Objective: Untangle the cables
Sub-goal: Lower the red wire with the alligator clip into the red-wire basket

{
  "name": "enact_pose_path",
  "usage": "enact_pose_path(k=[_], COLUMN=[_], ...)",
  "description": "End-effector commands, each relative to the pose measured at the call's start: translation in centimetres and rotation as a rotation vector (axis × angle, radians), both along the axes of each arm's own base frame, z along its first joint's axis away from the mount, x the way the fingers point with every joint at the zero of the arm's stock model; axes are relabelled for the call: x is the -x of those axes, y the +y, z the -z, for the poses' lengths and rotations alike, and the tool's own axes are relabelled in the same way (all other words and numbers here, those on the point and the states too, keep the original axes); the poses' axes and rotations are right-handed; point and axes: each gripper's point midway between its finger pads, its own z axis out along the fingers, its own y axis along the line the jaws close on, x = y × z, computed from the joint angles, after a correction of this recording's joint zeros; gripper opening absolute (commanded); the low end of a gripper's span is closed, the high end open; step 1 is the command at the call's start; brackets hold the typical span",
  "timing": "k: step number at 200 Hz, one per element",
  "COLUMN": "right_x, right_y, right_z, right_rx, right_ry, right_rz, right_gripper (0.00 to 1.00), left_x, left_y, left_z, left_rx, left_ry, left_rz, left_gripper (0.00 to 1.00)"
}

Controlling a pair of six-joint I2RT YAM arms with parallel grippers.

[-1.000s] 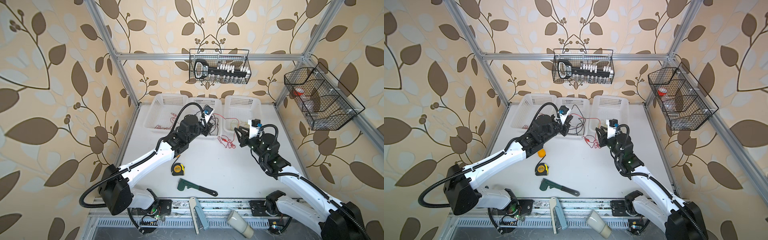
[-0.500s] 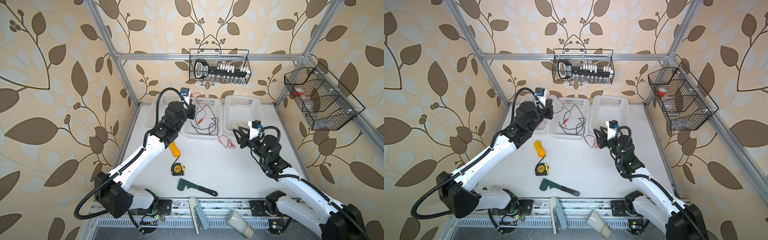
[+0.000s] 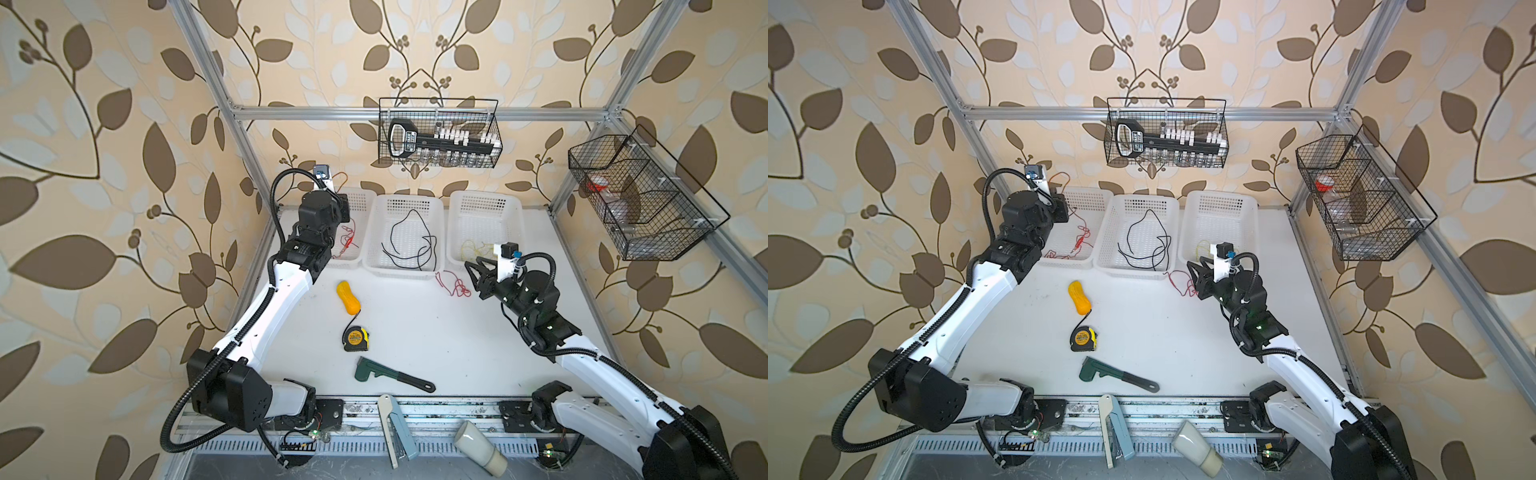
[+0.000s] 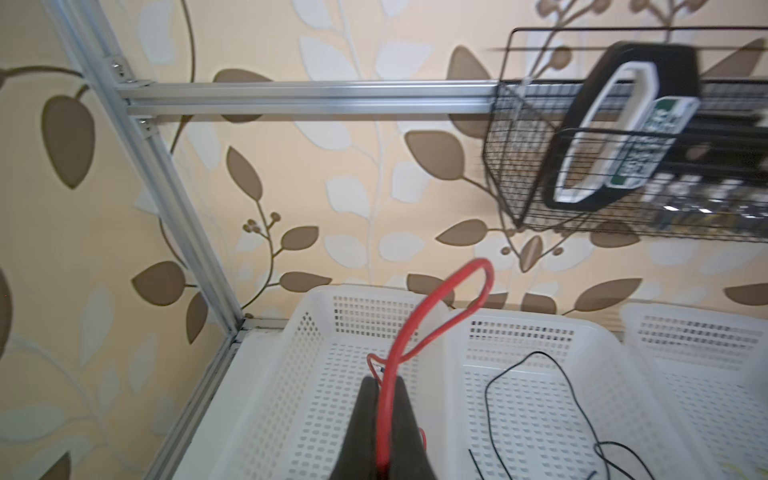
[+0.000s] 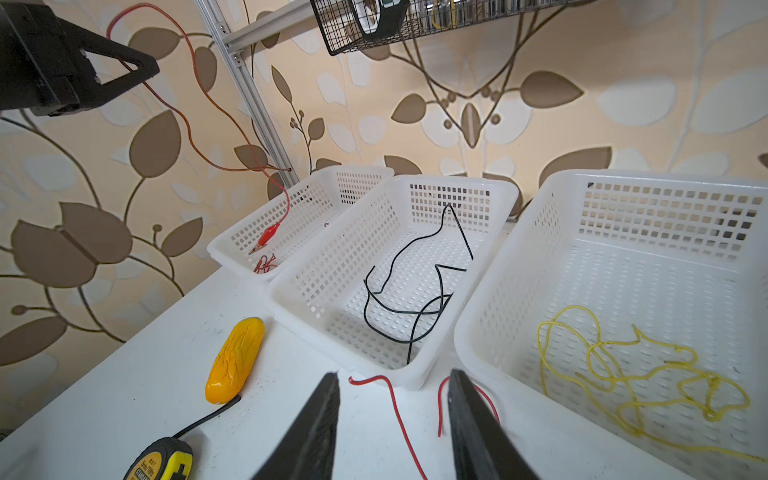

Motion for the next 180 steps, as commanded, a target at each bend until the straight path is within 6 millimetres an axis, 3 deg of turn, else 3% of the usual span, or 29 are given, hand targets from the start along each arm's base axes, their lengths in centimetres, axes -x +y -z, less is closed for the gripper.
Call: enact_pose_path(k=[1, 39, 42, 105, 180], right_x=[0.1, 0.2, 0.2, 0.2, -0.2], right_y=[-0.4, -0.5, -0.5, -1.0, -0.7], right_z=[2.0, 3.2, 3.3, 5.0, 7.1], right_rx=[0.044, 0.047, 0.047, 0.073, 0.084], right_ry=[0.05, 0.095, 0.098, 0.151, 0.223], right_rz=[0.015, 0.019, 0.019, 0.045, 0.037], right_gripper=[0.44, 0.44, 0.44, 0.44, 0.44], left_x=[-0.9, -1.9, -2.5, -3.4, -3.0], left_y=[2.4, 3.6, 3.6, 4.5, 3.9], left_z=[0.4, 3.0, 4.4, 13.2, 20.7], left_rx=[0.012, 0.001, -0.003, 0.042, 0.11], left_ry=[0.001, 0.053, 0.084, 0.253, 0.465], left_rz=[-0.065, -0.104, -0.106, -0.152, -0.156], left_gripper=[0.0, 0.0, 0.0, 0.0, 0.0])
